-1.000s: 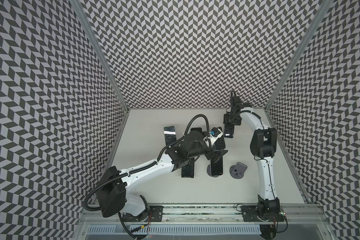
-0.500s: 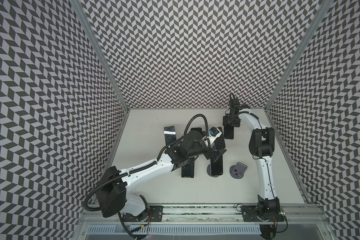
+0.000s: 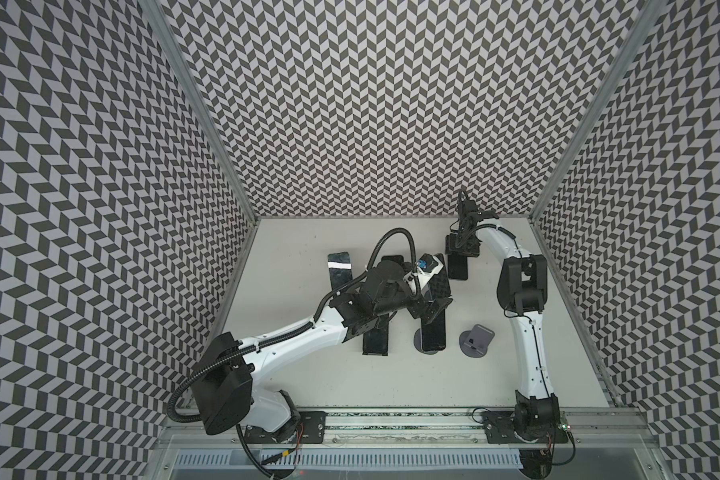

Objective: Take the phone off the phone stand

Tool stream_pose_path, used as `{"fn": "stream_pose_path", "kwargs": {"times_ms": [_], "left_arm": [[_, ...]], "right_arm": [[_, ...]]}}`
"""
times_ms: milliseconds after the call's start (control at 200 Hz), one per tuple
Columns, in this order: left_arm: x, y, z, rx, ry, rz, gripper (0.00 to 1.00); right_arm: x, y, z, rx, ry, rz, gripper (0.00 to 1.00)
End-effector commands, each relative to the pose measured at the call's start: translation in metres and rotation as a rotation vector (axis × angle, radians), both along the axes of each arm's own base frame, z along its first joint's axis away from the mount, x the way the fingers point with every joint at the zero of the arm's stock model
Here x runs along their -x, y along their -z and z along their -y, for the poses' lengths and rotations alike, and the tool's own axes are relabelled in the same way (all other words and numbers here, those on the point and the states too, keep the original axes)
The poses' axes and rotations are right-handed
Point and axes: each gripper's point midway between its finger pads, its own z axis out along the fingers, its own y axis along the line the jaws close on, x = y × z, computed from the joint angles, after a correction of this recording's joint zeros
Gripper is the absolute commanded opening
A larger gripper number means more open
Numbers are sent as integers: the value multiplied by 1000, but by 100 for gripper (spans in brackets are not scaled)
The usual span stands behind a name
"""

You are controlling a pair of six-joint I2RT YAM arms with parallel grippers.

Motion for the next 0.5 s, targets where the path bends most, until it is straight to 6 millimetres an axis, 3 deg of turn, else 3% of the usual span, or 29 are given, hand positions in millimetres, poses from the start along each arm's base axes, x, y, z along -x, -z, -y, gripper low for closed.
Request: {"fn": "stream_pose_path", "kwargs": {"times_ms": [0, 280, 496], "left_arm": [[-1, -6, -5, 8, -13, 5, 100], [-2, -6, -8, 5, -18, 6, 100], [-1, -4, -12, 3, -26, 4, 100]], "right_arm": [[-6, 16, -6, -40, 9, 6, 54], [-12, 16, -18, -51, 8, 31, 54], [-11, 27, -30, -3, 0, 33, 59]]}}
